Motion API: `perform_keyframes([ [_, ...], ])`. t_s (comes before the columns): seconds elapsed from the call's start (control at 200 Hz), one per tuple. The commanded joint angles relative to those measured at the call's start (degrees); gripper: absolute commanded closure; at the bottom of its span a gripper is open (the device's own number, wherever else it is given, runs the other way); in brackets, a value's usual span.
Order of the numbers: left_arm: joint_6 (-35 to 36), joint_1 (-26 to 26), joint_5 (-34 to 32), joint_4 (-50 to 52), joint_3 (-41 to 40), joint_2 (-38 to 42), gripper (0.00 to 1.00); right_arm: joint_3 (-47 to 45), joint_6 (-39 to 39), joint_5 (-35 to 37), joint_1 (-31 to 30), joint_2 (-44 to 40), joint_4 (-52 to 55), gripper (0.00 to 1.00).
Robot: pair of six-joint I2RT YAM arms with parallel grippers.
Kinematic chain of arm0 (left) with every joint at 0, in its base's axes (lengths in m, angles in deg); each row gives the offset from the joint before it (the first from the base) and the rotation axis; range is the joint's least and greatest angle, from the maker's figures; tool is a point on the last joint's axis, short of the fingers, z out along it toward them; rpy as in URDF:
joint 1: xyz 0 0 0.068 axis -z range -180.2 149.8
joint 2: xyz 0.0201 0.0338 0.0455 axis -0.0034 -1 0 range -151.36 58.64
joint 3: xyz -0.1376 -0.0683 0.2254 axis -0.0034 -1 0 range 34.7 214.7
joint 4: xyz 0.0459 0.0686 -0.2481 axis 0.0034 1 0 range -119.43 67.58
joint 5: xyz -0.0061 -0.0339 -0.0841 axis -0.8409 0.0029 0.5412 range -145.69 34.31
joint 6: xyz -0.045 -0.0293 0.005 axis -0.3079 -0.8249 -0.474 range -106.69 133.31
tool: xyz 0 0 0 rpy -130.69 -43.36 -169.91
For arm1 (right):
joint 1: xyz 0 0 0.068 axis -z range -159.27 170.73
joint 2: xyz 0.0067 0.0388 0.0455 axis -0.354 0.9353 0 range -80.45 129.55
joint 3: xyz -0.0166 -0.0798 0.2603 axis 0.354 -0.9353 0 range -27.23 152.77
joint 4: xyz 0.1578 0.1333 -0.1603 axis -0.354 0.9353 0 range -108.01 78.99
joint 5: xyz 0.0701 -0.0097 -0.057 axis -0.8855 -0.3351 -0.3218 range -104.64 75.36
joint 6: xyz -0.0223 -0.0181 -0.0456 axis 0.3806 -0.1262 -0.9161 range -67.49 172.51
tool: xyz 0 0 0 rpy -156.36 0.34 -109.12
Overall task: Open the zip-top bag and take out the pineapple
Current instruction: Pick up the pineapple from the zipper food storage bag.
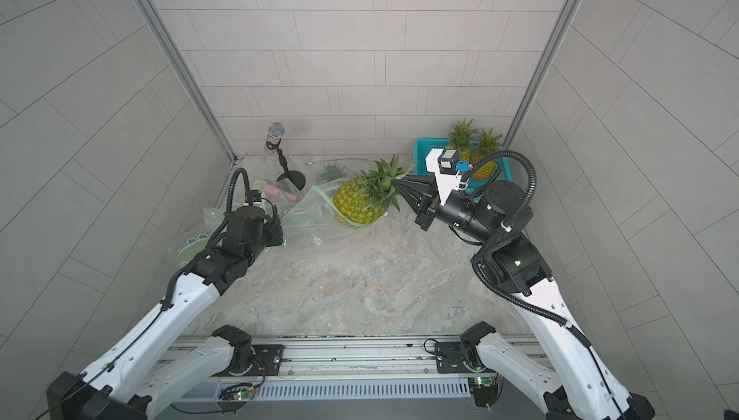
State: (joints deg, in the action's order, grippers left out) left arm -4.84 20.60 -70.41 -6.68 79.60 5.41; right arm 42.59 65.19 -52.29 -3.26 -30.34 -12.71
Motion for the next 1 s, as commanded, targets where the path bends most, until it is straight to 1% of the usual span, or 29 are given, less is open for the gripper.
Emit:
perform_keyframes([
  [0.0, 0.75, -0.76, -4.59, 3.54, -0.52, 0.62, 1.00, 2.16, -0.08, 1.39, 0.26, -3.48, -10.84, 1.00],
  [0.18, 1.17, -0.77, -4.08, 3.67, -0.52, 0.90, 1.00, 2.16, -0.03, 2.06, 0.26, -3.52, -10.95, 1.00],
  [0.385, 0.10, -0.76, -6.38, 4.63, -0.26, 0.85, 1.00, 0.85, -0.29, 4.66, 0.30, -4.75, -12.46, 1.00],
  [0.53, -0.23, -0.76, -7.21, 4.86, -0.12, 1.08, 1.00, -0.49, -0.66, 7.24, 0.26, -6.04, -13.65, 1.00],
  [0.72, 0.70, -0.76, -5.41, 4.08, -0.23, 1.37, 1.00, -1.48, -0.69, 9.45, 0.24, -6.59, -14.58, 1.00],
  [0.881, 0.77, -0.76, -6.55, 4.45, -0.26, 1.73, 1.00, -3.00, -0.45, 13.30, 0.29, -7.56, -16.73, 1.00],
  [0.946, 1.62, -0.76, -5.43, 3.86, -0.34, 2.04, 1.00, -3.03, -0.50, 13.45, 0.27, -7.42, -16.60, 1.00],
  [0.996, 3.88, -0.69, -2.59, 2.88, -0.28, 2.16, 1.00, -2.36, -0.51, 12.05, 0.26, -6.79, -15.74, 1.00],
])
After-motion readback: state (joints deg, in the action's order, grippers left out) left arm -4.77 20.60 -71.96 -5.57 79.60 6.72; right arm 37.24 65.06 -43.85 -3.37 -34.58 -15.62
